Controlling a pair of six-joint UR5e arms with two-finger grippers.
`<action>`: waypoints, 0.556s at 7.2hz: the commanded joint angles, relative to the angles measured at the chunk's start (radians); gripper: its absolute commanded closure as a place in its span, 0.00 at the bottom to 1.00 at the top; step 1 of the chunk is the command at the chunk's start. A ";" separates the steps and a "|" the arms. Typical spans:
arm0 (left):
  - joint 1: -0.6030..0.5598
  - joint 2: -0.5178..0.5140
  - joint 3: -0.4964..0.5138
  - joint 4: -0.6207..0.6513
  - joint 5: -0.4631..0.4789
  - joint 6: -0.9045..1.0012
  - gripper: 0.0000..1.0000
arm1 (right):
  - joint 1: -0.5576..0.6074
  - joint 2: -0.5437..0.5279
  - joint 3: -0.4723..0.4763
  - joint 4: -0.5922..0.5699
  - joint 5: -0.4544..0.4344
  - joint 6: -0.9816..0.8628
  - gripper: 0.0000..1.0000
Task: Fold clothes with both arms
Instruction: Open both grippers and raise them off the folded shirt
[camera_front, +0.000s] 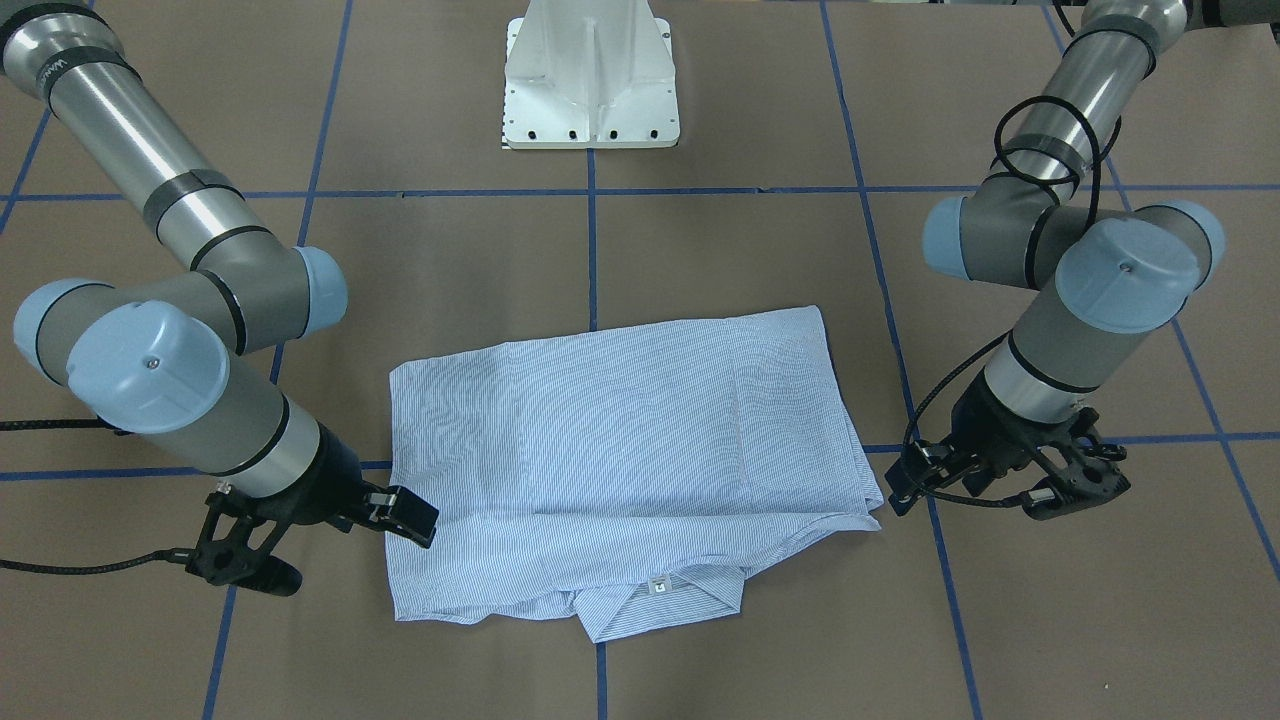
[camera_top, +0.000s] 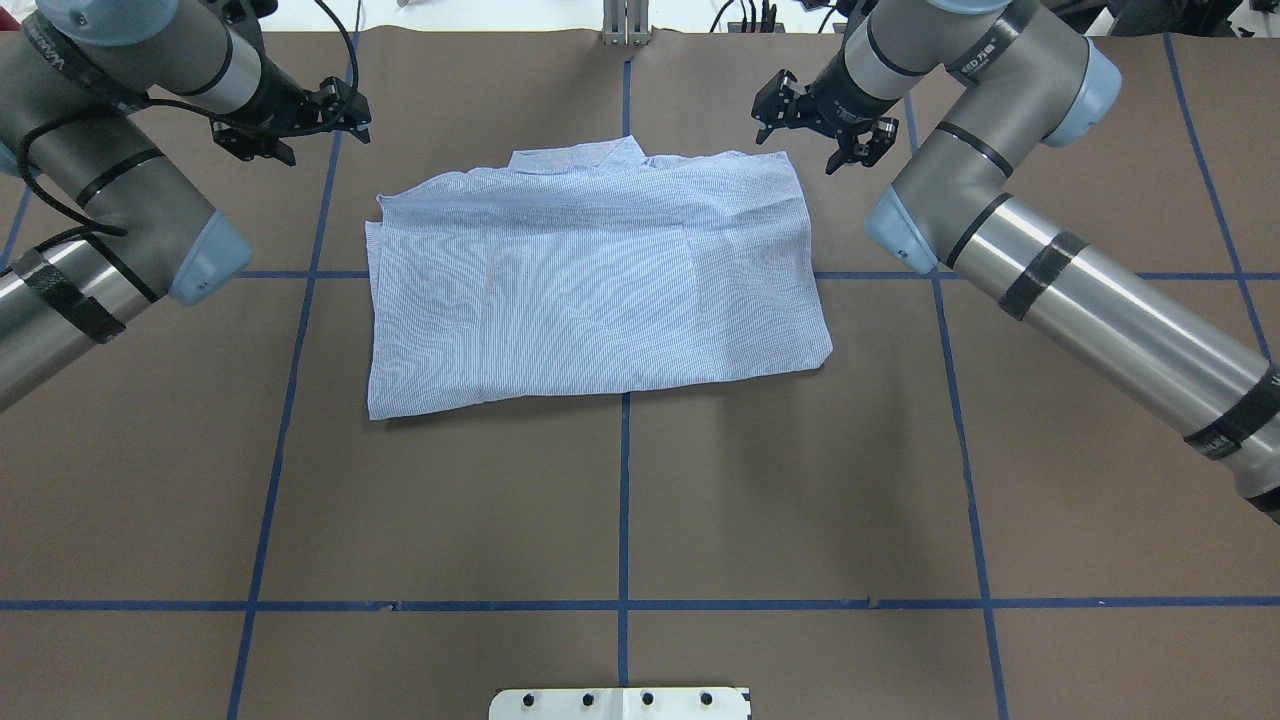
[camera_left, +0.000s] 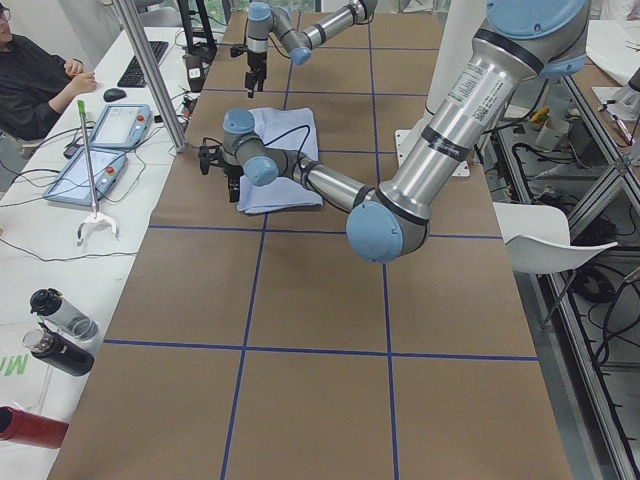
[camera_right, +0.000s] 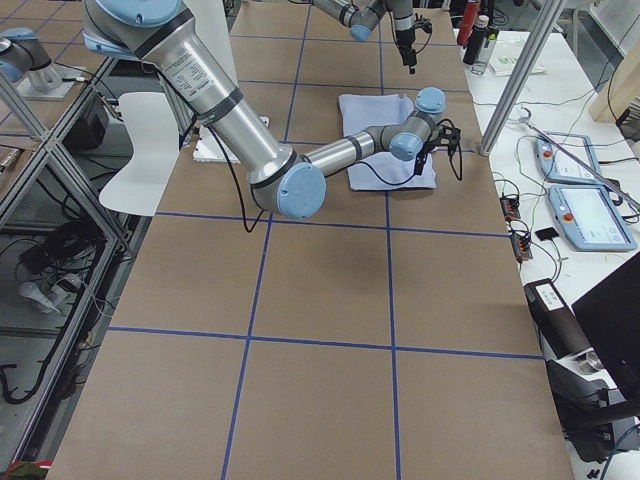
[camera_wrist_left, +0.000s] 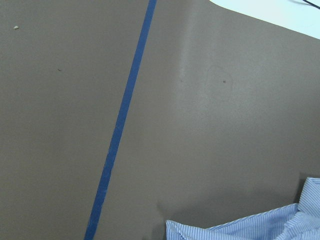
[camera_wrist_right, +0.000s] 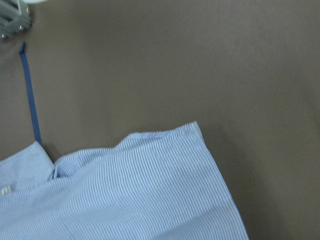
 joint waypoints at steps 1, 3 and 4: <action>-0.002 0.003 -0.044 0.033 0.000 0.000 0.00 | -0.069 -0.157 0.188 -0.006 -0.002 0.006 0.00; -0.005 0.003 -0.058 0.041 0.000 0.000 0.00 | -0.085 -0.248 0.271 -0.009 0.003 0.004 0.00; -0.005 0.004 -0.064 0.041 0.000 -0.002 0.00 | -0.109 -0.268 0.272 -0.008 -0.001 0.004 0.00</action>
